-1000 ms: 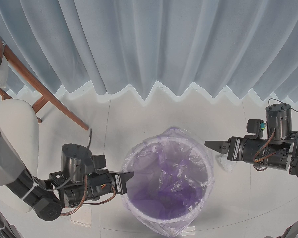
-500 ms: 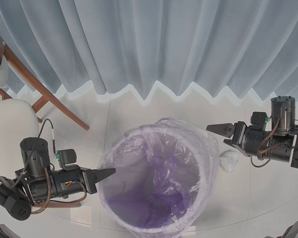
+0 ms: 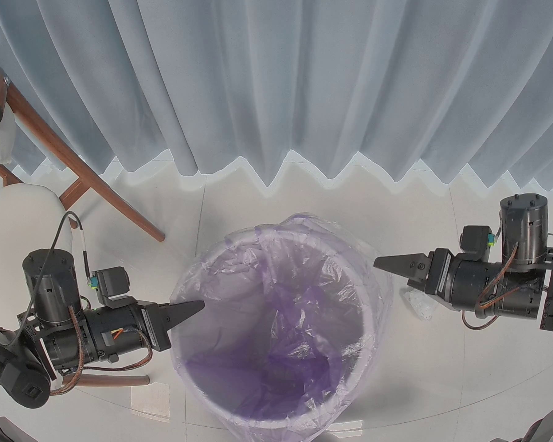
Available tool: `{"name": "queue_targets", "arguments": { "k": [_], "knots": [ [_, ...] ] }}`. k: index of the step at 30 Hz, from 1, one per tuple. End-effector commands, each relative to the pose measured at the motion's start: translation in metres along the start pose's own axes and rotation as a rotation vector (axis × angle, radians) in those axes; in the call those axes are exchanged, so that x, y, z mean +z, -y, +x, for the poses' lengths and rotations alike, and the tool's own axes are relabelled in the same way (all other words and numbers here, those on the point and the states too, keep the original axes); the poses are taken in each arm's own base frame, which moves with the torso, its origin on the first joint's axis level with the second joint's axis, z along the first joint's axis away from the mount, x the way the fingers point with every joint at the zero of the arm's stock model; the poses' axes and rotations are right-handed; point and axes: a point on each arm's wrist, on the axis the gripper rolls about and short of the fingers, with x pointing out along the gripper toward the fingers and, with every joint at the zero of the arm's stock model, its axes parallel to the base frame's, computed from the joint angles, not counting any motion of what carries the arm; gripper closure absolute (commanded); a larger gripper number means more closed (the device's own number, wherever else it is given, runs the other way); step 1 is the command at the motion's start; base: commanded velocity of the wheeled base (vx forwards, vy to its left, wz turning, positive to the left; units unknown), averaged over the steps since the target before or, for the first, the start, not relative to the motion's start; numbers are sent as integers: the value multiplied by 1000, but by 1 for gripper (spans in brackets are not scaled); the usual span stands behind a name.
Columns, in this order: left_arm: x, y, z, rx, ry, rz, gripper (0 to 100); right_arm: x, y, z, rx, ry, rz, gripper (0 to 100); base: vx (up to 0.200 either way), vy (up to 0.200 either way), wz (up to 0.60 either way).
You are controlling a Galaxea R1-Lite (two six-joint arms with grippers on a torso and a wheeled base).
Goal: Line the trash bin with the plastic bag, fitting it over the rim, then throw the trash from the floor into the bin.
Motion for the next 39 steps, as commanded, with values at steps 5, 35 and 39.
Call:
{"name": "queue_targets", "arguments": {
  "k": [5,35,39],
  "knots": [
    [4,2,0,-5,20,7,100,-6,2,9,-13,-34,-3,0,0,0,0],
    [22,19,-6,-57,108,-9,100,-19,27,57,-111,-109,-171,100,0,0,0],
    [21,18,-7,-44,112,-17,100,-19,29,66,-102,-97,-178,100,0,0,0]
  ]
}}
